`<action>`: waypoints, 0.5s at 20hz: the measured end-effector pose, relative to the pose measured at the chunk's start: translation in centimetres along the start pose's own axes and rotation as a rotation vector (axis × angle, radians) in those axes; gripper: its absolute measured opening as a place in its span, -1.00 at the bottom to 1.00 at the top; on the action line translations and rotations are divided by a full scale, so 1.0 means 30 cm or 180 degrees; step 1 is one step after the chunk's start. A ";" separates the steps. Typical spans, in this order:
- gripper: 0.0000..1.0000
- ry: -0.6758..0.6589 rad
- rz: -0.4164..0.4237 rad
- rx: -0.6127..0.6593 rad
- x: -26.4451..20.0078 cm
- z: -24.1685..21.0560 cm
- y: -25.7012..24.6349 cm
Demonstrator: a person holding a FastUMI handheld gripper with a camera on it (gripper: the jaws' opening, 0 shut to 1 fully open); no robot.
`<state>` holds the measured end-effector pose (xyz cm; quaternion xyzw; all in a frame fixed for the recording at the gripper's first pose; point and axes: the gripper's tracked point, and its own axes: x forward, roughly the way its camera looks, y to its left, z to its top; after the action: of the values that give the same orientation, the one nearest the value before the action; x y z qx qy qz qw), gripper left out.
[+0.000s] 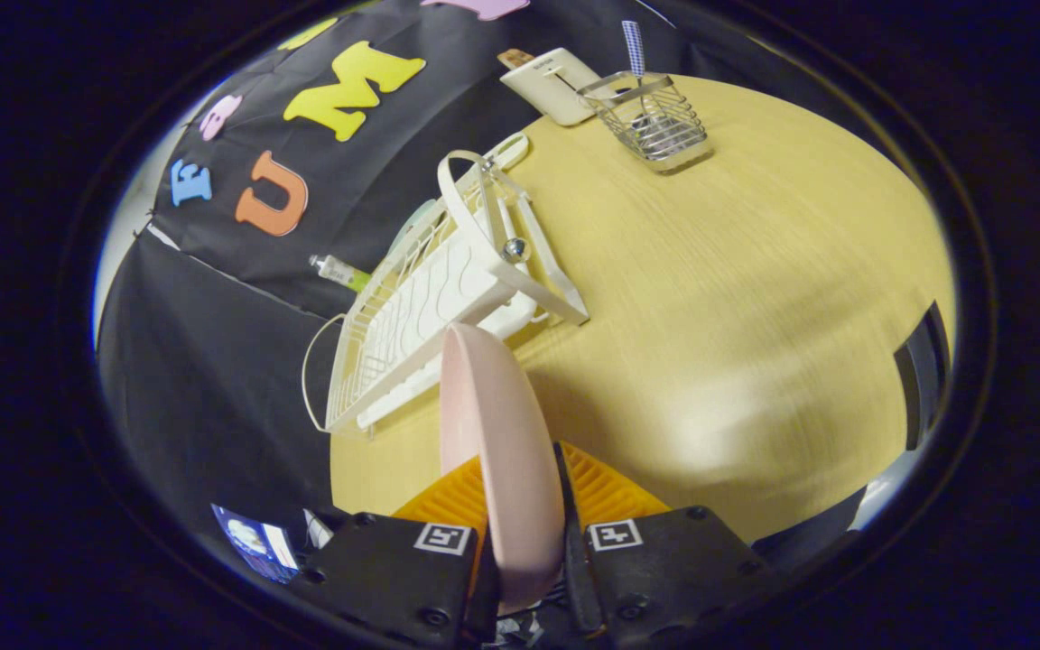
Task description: Take the plate from the dish rack, then take the spoon from the basket and place it into the plate.
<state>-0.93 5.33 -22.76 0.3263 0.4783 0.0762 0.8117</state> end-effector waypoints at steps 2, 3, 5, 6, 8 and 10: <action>-0.18 -0.0034 -0.0012 -0.0035 0.012 0.014 -0.004; -0.07 -0.0046 -0.0015 -0.0052 0.019 0.023 -0.006; 0.02 -0.0053 -0.0051 -0.0090 0.019 0.027 -0.013; 0.05 -0.0065 -0.0062 -0.0114 0.018 0.032 -0.016; 0.12 -0.0107 -0.0044 -0.0165 0.014 0.043 -0.017; 0.16 -0.0203 -0.0003 -0.0187 -0.013 0.063 -0.010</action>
<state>0.37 4.07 -22.03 0.3043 0.4499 0.0795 0.8358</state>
